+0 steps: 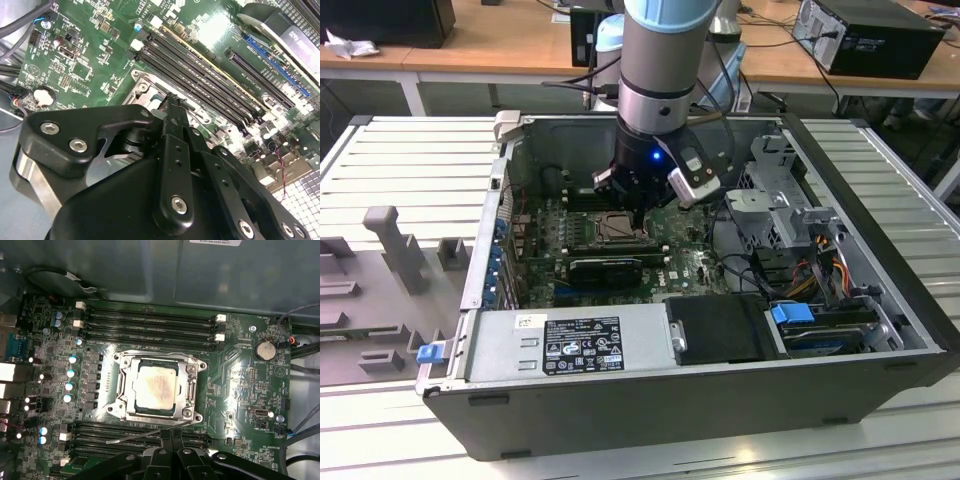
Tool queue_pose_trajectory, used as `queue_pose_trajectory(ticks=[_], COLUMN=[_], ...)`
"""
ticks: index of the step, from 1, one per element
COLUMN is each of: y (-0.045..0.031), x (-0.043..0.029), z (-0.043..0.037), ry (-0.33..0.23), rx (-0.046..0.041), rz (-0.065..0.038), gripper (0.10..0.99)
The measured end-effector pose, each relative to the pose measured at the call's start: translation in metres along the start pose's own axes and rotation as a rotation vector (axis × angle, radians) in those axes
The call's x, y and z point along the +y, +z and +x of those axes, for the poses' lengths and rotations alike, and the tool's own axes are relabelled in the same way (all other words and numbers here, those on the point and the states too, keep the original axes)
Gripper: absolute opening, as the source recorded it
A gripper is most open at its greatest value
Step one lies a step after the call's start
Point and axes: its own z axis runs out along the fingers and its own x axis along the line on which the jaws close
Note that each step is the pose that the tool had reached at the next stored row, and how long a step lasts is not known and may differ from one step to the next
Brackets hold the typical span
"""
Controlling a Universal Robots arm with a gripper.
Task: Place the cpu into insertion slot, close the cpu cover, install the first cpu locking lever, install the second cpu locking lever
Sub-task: 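Install the second cpu locking lever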
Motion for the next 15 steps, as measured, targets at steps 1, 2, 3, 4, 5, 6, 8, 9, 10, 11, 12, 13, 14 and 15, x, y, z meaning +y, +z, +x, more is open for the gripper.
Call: queue_pose_trajectory(ticks=[1,2,3,4,5,6,8,9,10,11,12,13,14,15], y=[0.0000,0.0000,-0.0002,-0.0003,-0.0005,-0.0003,0.0000,0.0003,0.0007,0.0010,0.0018,0.0056,0.0069,0.0077], x=[-0.0003,-0.0007,-0.0024,-0.0038,-0.0055,-0.0080,-0.0107,-0.0113,-0.0123,-0.0132,-0.0145,-0.0158,-0.0161,-0.0167], z=[0.0000,0.0001,0.0002,0.0003,0.0005,0.0008,0.0011,0.0013,0.0013,0.0014,0.0016,0.0017,0.0017,0.0017], ry=[0.000,0.000,0.000,0.000,-0.001,-0.001,-0.002,-0.006,-0.009,-0.010,-0.011,-0.012,-0.011,-0.011], rx=[0.0000,0.0000,0.0004,-0.0011,-0.0025,-0.0025,-0.0025,-0.0020,-0.0023,-0.0025,-0.0025,-0.0022,-0.0016,0.0009], rz=[0.000,0.000,-0.009,-0.035,-0.050,-0.051,-0.052,-0.053,-0.060,-0.062,-0.064,-0.065,-0.066,-0.076], gripper=[0.106,0.106,0.106,0.106,0.106,0.106,0.106,0.106,0.106,0.106,0.106,0.106,0.106,0.106])
